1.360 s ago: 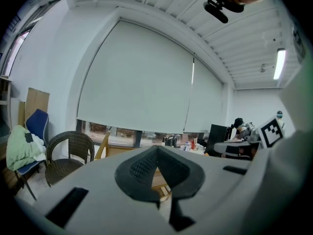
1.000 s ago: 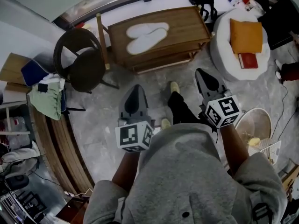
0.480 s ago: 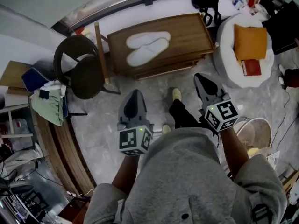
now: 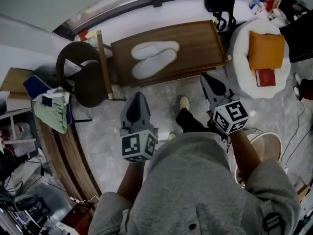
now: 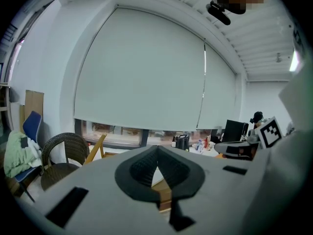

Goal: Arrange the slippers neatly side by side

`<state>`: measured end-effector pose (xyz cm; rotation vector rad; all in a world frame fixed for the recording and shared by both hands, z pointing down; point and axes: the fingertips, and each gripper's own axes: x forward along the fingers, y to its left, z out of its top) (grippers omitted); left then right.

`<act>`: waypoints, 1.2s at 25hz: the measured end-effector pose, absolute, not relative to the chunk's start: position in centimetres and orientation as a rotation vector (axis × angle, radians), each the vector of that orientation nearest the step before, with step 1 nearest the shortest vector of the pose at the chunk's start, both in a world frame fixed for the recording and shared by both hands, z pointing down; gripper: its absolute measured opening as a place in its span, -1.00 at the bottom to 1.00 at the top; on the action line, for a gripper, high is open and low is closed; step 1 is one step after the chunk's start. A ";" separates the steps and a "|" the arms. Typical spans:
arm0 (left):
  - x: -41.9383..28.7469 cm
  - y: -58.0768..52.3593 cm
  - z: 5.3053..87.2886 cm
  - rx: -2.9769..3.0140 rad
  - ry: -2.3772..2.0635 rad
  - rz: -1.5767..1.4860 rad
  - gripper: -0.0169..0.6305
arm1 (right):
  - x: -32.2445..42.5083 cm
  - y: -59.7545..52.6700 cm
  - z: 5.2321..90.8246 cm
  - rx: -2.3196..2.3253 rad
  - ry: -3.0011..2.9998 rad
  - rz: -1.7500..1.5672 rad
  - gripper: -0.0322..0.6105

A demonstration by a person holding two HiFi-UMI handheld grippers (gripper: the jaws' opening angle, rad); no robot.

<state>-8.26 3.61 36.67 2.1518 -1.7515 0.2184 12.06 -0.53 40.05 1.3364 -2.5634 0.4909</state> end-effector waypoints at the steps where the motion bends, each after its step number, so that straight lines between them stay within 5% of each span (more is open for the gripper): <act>1: -8.1 3.1 36.6 2.150 -1.756 0.215 -0.90 | 12.2 -1.1 40.1 1.330 -2.565 0.490 -0.81; 30: -4.5 -4.4 36.9 2.065 -1.876 0.249 -0.90 | 14.8 -10.5 41.8 1.144 -2.637 0.477 -0.81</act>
